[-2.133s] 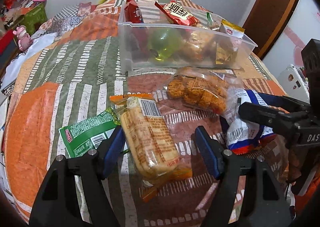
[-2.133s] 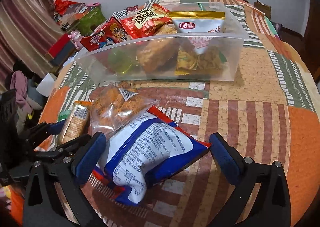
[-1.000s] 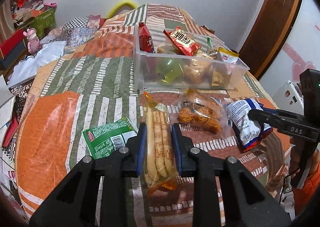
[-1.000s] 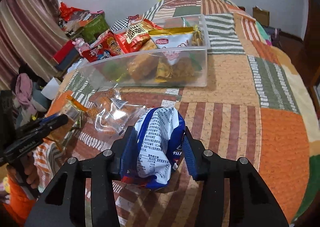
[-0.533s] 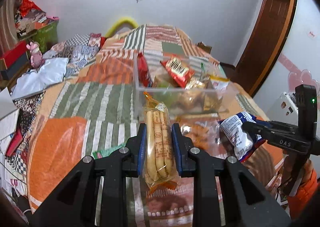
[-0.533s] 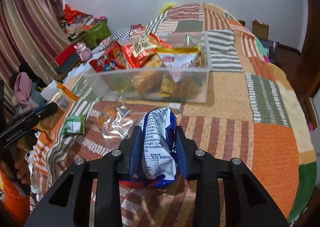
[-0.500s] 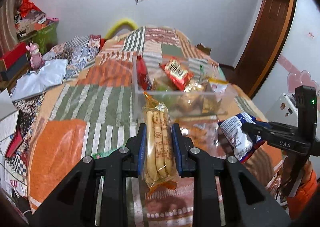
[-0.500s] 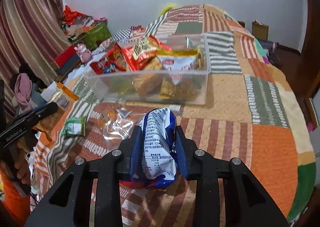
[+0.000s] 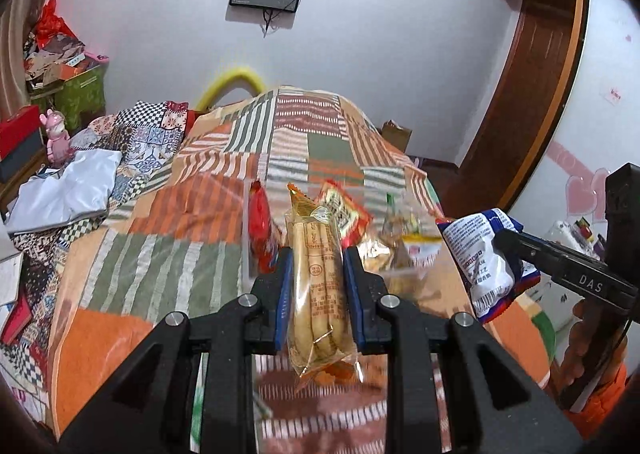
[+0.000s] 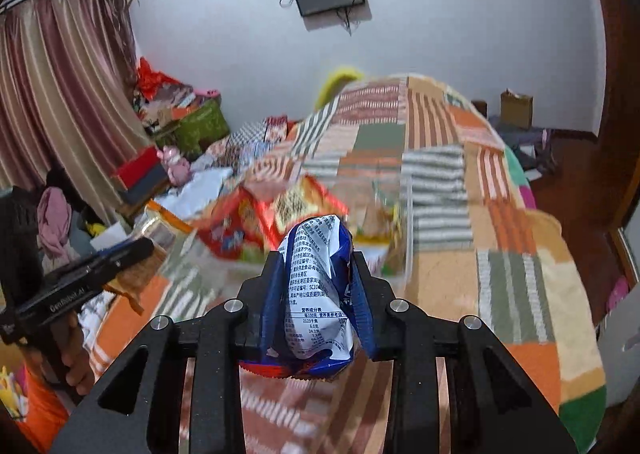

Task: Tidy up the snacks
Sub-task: 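Lower the wafer-stick packet and cookie bag into the clear box and open both tools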

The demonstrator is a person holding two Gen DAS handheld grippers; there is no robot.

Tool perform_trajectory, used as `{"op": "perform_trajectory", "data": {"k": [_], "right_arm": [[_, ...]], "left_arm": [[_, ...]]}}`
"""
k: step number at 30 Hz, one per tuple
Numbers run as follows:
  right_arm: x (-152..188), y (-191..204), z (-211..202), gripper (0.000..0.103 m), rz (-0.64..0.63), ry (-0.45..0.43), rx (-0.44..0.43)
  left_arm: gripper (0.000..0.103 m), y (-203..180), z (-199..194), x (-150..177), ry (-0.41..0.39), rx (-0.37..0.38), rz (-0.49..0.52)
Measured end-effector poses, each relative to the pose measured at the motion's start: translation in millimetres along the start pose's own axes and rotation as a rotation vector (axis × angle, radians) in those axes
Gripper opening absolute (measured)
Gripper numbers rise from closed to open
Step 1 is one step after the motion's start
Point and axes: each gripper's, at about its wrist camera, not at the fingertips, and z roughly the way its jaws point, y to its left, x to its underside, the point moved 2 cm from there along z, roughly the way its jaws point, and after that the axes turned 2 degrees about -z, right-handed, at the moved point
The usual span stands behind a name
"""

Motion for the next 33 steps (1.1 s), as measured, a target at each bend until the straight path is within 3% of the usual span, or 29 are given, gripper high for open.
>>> {"op": "perform_trajectory", "data": {"k": [13, 25, 30, 33], "right_arm": [[-50, -15, 60, 0.030, 0.015, -0.022, 0.033], [-38, -19, 118, 0.031, -0.007, 0.097, 0.059], [-40, -19, 117, 0.044, -0.004, 0.099, 0.078], [-41, -17, 111, 0.057, -0.016, 0.096, 0.091]], "left_arm": [[0.024, 8, 79, -50, 0.017, -0.014, 0.014], [0.024, 12, 151, -43, 0.143, -0.048, 0.038], [0.025, 11, 155, -41, 0.172, -0.052, 0.044], [0.037, 9, 150, -41, 0.172, -0.050, 0.036]]}}
